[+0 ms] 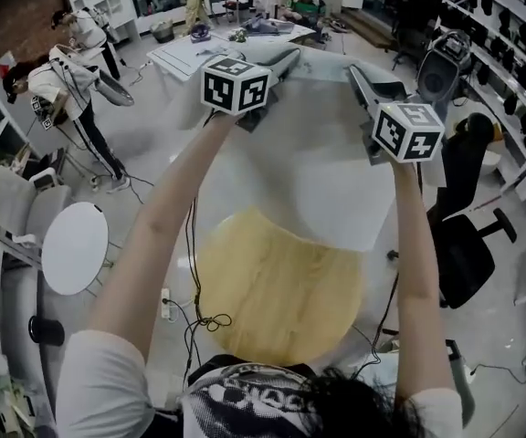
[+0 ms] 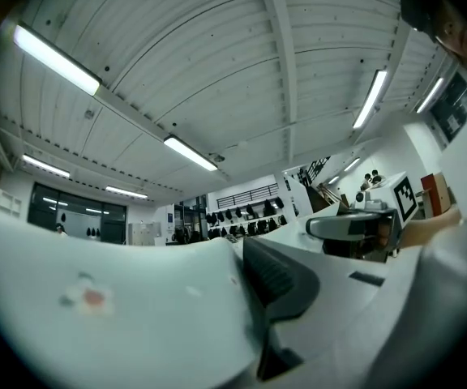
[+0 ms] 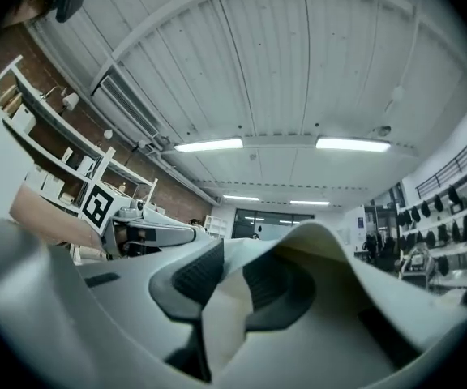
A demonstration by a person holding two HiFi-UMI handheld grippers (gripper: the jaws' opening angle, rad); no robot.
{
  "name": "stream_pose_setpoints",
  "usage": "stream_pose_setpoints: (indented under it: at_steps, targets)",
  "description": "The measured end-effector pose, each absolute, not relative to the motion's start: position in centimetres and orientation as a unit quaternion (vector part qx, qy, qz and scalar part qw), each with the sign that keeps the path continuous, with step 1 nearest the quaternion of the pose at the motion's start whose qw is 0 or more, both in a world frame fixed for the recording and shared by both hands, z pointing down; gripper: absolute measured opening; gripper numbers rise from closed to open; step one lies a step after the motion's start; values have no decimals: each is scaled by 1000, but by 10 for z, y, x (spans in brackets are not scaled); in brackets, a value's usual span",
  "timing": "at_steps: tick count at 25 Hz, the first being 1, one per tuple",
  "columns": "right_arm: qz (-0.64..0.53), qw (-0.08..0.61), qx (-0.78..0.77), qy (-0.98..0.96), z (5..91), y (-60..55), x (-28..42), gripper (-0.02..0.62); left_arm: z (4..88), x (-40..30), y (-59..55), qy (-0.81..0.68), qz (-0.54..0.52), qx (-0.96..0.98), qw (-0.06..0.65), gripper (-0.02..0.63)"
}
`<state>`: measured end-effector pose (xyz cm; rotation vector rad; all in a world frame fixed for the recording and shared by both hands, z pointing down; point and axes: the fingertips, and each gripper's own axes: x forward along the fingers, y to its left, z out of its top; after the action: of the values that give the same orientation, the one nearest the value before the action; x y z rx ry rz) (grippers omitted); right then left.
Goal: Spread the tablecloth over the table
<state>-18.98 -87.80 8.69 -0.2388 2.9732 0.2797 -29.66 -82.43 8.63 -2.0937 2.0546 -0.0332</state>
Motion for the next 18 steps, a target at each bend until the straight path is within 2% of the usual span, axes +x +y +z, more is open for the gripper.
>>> stream_pose_setpoints:
  at_steps: [7,18]
  targets:
    - [124,96,-36,987,82,-870,-230,78,82,-333,-809,723,13,-681,118,69]
    - [17,38,13,999,211,-838,-236,78,210,-335,-769,751,-21,-659,31,74]
